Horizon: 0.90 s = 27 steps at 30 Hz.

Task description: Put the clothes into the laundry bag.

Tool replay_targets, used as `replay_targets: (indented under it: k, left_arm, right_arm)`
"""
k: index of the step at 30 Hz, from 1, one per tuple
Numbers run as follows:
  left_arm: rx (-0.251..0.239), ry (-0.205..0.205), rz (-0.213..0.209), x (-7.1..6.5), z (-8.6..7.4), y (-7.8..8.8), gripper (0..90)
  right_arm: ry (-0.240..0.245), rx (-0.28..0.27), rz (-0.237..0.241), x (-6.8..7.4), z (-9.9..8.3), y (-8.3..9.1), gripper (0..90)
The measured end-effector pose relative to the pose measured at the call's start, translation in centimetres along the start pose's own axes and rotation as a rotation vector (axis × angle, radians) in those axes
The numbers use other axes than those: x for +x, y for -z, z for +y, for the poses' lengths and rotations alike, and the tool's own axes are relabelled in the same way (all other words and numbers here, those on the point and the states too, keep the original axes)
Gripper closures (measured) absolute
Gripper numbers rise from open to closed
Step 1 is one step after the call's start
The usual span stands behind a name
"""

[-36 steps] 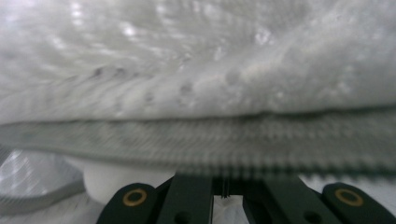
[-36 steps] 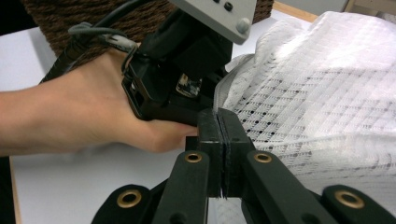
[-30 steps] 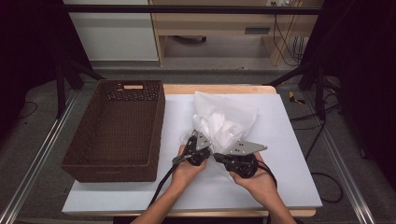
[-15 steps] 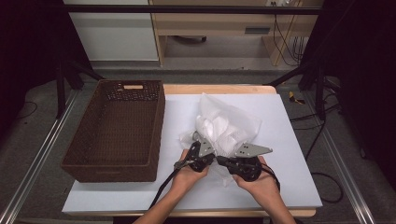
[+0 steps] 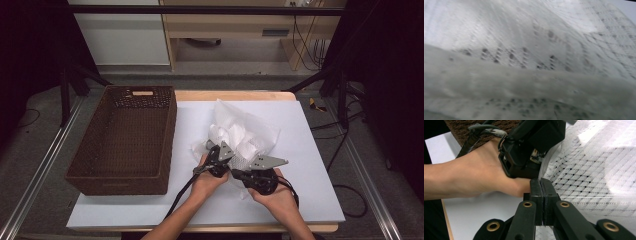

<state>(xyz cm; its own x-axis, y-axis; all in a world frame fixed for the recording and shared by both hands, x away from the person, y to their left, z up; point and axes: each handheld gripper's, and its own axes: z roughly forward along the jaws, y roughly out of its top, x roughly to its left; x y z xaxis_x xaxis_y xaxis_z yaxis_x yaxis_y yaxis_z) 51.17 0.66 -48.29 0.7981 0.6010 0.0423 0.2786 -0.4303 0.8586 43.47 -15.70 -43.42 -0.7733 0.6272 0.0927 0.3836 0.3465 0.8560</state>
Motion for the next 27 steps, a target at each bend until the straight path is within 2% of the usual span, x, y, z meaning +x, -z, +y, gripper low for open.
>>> replay_targets:
  k: [13,27]
  left_arm:
    - [-0.009,0.036,0.038,0.8,0.6,-0.9,90.0]
    - [-0.039,0.079,0.109,1.5,0.9,-1.4,90.0]
  right_arm:
    - [-0.009,-0.002,0.010,-0.1,-0.1,0.3,89.8]
    - [-0.008,-0.004,0.018,-0.1,-0.2,0.5,89.8]
